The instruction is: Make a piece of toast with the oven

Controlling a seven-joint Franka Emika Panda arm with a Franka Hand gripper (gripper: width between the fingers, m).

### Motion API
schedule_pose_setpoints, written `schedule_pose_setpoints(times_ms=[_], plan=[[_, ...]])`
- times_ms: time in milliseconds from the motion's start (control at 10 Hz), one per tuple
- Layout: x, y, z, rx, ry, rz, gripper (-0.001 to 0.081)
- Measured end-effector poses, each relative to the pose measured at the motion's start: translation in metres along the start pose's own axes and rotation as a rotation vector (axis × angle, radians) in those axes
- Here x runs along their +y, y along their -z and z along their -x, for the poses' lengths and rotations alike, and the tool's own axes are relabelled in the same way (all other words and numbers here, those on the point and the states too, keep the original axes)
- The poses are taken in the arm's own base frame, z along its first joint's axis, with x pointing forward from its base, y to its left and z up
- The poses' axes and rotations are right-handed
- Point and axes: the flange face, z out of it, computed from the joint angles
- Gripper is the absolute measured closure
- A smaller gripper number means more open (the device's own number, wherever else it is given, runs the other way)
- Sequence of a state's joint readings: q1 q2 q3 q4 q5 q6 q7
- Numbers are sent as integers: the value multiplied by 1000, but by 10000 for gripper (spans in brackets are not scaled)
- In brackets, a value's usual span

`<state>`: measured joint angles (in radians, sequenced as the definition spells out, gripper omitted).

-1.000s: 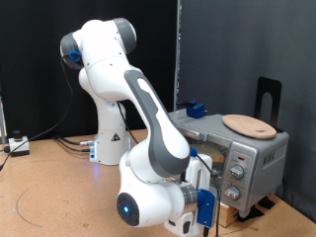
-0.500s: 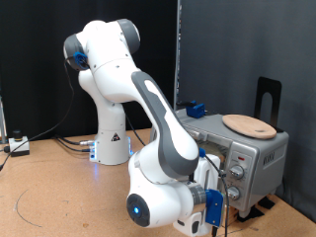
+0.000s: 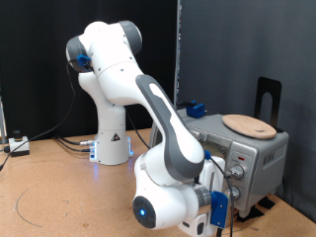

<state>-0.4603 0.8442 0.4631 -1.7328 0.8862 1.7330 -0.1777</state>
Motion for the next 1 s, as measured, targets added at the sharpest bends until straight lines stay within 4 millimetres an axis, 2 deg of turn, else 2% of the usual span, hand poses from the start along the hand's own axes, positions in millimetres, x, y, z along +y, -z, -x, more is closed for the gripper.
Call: schedule_pose_setpoints(times_ms=[600, 700, 800, 900, 1000], plan=[[4, -9, -7, -9, -32, -11, -2], [4, -12, -7, -13, -33, -11, 111], [4, -15, -8, -18, -33, -11, 111], [2, -20, -7, -26, -31, -10, 300], [1, -24, -7, -33, -28, -9, 300]])
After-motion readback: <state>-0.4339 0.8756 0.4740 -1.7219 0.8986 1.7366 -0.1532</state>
